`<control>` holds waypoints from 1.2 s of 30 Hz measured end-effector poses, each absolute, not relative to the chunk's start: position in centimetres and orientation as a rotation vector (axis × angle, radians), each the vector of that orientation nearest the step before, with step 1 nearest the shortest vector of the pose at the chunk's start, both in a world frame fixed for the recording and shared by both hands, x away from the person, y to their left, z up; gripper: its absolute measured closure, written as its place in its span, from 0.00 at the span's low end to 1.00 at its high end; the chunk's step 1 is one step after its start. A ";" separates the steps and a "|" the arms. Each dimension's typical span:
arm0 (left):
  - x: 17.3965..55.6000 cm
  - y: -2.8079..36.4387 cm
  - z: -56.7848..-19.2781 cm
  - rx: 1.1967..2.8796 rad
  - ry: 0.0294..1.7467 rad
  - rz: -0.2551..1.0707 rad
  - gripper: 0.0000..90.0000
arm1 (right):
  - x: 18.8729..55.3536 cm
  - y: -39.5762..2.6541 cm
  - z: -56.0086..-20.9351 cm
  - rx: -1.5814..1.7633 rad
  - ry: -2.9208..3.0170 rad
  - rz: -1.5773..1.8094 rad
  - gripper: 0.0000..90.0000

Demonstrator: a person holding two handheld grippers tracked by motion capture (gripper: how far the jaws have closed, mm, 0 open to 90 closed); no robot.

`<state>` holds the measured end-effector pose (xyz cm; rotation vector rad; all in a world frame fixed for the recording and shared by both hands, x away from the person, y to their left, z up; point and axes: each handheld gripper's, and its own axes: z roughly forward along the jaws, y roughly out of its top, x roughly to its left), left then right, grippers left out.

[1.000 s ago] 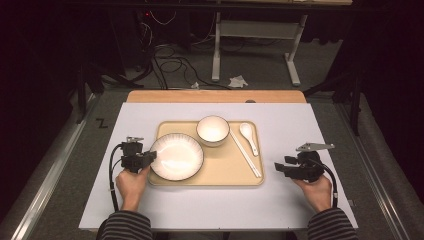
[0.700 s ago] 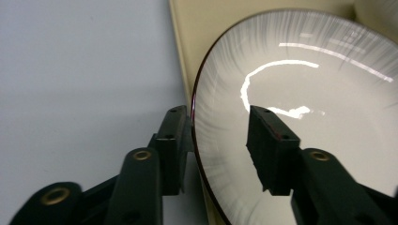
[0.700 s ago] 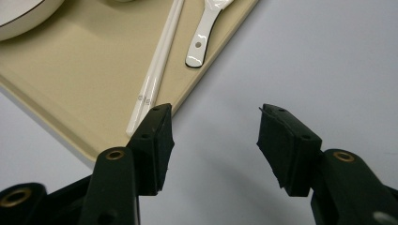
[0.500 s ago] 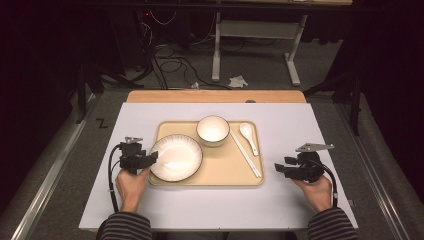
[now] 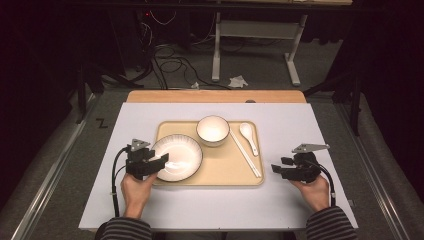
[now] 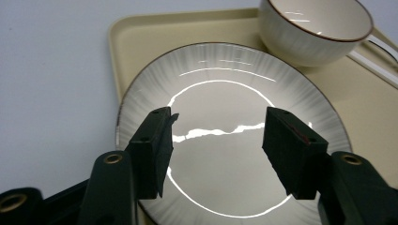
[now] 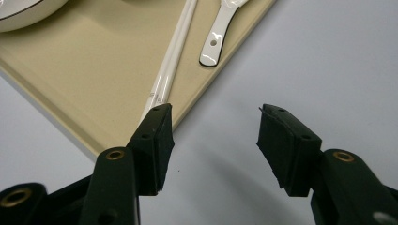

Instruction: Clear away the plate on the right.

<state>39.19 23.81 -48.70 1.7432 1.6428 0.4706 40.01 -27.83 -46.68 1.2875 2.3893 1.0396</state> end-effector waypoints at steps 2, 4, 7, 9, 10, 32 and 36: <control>39.0 23.8 -48.5 1.736 1.632 0.473 0.48 | 40.0 -27.8 -46.7 1.286 2.390 1.041 0.52; 38.6 23.6 -48.1 1.723 1.603 0.477 0.48 | 40.1 -27.8 -46.7 1.276 2.398 1.039 0.52; 37.9 23.1 -47.5 1.709 1.548 0.470 0.48 | 40.0 -27.6 -46.8 1.281 2.401 1.040 0.51; 37.6 22.6 -47.2 1.717 1.512 0.461 0.47 | 40.0 -27.4 -46.8 1.265 2.409 1.041 0.51; 37.4 22.3 -47.1 1.730 1.498 0.464 0.47 | 40.0 -27.3 -46.8 1.267 2.409 1.039 0.50; 33.3 13.6 -45.2 1.935 1.143 0.406 0.45 | 40.1 -25.7 -46.9 1.181 2.457 1.069 0.50; 32.6 11.9 -45.5 1.947 1.097 0.381 0.45 | 40.1 -25.4 -47.0 1.164 2.473 1.070 0.50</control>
